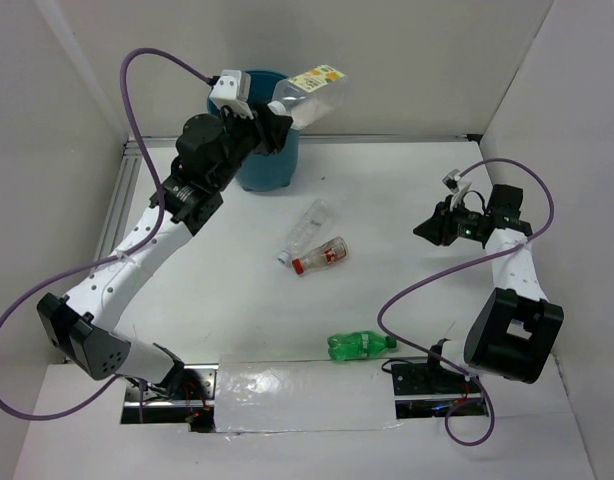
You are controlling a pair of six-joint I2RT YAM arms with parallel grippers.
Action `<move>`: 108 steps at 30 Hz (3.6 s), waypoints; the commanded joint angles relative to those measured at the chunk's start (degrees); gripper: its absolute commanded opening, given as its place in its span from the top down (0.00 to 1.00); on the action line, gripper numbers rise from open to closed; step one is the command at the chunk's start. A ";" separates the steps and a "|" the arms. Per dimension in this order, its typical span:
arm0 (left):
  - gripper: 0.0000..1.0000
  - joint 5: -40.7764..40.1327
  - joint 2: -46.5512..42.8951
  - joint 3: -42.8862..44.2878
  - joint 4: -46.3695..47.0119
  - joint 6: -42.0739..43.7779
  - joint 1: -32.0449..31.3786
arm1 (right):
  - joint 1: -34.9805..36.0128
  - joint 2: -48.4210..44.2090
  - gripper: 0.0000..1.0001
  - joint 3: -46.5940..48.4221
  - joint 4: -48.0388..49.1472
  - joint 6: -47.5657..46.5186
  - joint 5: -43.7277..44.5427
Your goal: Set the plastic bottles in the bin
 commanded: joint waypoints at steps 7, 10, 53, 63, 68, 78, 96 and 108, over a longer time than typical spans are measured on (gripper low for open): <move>1.00 -7.96 -3.58 -1.74 8.63 -1.35 2.32 | -0.41 -0.27 0.71 -0.36 0.54 -1.82 -1.31; 1.00 -9.28 -3.05 -1.74 10.13 -1.87 4.34 | -0.41 0.26 0.71 -0.36 0.54 -1.83 -1.31; 0.00 4.42 -27.82 -33.80 -14.05 -1.34 3.73 | 46.08 23.19 0.07 14.32 0.99 -47.69 17.84; 0.00 7.42 -19.86 -41.20 -3.35 -1.27 2.68 | 51.62 28.03 0.41 9.41 0.90 -47.98 25.75; 0.00 10.57 -14.14 -42.43 5.28 -0.73 2.16 | 51.10 28.03 0.56 7.83 -0.86 -46.83 27.50; 0.00 8.40 2.82 -38.05 14.61 2.52 -2.24 | 39.07 13.04 0.86 10.79 -10.52 -35.33 18.48; 0.00 1.79 8.74 -39.18 16.63 3.05 -7.43 | 39.49 31.53 0.88 55.83 41.85 8.45 27.69; 0.00 -3.30 10.48 -40.06 18.04 2.87 -11.38 | 45.29 62.14 0.83 90.55 50.80 25.06 29.63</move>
